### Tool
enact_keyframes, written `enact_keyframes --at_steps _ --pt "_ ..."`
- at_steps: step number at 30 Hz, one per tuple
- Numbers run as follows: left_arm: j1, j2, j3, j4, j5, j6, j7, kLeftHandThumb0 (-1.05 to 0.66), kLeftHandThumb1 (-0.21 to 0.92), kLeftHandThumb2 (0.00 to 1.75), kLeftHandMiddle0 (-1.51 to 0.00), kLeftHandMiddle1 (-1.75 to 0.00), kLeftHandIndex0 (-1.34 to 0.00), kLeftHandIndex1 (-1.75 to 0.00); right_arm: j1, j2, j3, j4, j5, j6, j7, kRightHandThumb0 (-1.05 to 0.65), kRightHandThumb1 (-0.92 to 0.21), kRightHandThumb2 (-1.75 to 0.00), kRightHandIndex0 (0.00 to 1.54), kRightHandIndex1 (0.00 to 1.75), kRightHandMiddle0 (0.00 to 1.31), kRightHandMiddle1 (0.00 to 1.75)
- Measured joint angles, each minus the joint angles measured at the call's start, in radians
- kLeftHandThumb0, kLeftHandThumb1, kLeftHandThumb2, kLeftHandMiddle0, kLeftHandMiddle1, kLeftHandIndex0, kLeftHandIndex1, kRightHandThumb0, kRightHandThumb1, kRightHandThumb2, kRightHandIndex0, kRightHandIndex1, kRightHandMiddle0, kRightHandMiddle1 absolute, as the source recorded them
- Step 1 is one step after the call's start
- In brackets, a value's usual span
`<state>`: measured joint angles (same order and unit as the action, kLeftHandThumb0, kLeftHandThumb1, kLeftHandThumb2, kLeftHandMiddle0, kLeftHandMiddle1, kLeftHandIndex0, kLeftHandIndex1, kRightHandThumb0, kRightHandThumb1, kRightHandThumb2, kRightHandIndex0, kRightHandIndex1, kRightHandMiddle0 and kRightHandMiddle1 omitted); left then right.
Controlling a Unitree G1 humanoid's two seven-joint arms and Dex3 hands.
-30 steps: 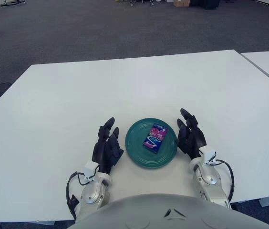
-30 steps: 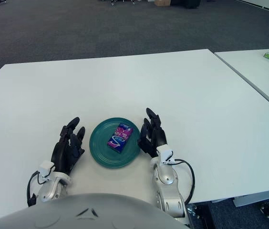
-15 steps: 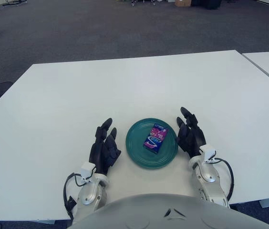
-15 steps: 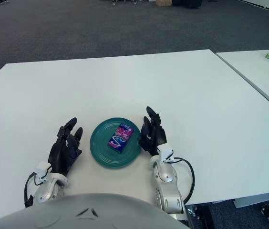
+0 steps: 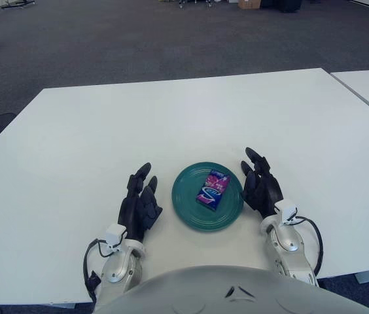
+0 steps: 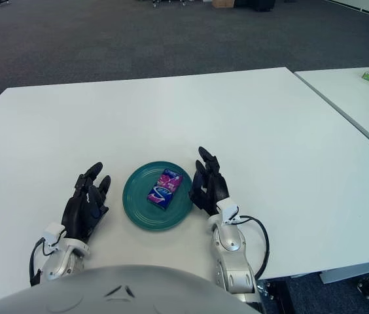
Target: Put the gum into the plate.
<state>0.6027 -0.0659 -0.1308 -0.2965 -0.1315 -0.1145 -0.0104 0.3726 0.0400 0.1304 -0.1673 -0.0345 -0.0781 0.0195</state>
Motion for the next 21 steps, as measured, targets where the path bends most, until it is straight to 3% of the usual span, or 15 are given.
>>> enact_keyframes --at_steps 11,21 --pt "0.008 -0.015 -0.006 -0.012 0.005 0.008 0.008 -0.95 0.92 0.95 -0.3 -0.01 -0.01 -0.65 0.006 -0.022 -0.009 -0.009 0.025 0.001 0.038 -0.75 -0.92 -0.99 0.21 0.01 0.0 0.37" --pt "0.034 -0.029 -0.047 -0.077 0.038 0.067 0.038 -0.9 0.92 0.97 -0.3 -0.01 0.0 -0.64 0.015 -0.027 -0.012 -0.032 0.026 0.023 0.041 -0.75 -0.92 -0.99 0.22 0.01 0.0 0.37"
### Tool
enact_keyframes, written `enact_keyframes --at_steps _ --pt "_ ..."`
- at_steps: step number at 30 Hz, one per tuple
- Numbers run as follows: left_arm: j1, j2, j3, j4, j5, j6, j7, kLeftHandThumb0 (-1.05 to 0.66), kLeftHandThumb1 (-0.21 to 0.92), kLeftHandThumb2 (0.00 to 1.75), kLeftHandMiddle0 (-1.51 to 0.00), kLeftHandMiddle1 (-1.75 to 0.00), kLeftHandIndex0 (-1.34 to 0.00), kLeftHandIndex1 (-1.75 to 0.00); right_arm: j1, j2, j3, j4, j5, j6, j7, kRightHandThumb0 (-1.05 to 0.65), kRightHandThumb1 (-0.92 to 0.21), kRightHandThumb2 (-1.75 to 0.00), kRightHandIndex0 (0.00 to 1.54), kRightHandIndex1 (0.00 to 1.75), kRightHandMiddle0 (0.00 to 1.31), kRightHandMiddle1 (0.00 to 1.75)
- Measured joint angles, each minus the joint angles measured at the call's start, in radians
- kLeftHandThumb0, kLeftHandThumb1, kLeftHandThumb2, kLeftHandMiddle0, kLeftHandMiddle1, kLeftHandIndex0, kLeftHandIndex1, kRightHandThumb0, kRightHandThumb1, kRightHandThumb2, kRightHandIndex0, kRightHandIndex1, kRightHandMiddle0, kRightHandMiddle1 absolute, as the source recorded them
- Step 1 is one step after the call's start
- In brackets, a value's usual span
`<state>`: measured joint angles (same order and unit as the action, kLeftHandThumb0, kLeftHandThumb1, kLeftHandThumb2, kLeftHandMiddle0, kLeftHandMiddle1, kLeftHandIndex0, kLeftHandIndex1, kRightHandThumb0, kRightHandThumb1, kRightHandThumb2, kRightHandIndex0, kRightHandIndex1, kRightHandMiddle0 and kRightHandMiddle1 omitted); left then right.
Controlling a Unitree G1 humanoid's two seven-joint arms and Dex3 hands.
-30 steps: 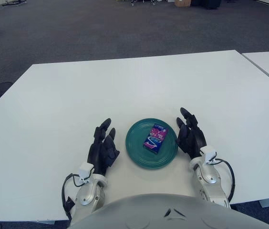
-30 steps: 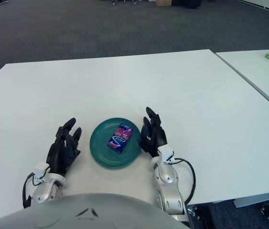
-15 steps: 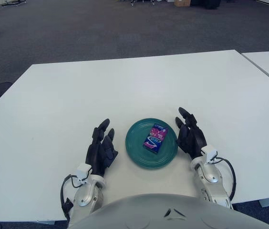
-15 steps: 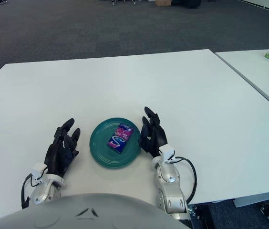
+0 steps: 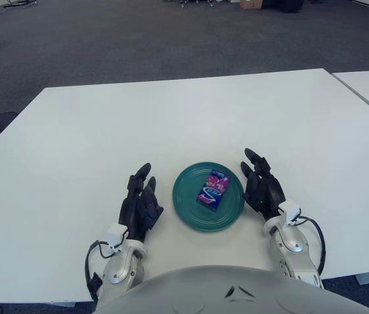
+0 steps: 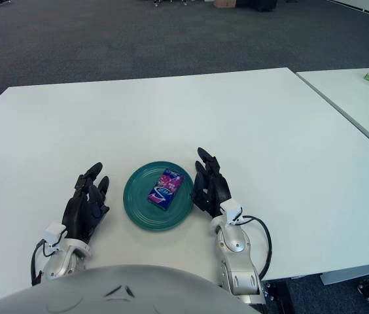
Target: Put the gum into the plate.
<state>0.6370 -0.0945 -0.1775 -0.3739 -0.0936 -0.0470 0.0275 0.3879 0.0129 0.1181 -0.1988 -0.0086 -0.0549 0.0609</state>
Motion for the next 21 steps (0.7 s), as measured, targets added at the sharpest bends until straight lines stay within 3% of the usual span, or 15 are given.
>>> enact_keyframes --at_steps 21 --pt "0.01 -0.004 -0.033 -0.048 0.033 0.039 0.021 -0.89 0.92 1.0 -0.27 0.0 0.0 -0.56 0.002 -0.002 -0.012 0.0 -0.006 -0.007 -0.006 -0.76 -0.92 -0.98 0.27 0.01 0.0 0.45"
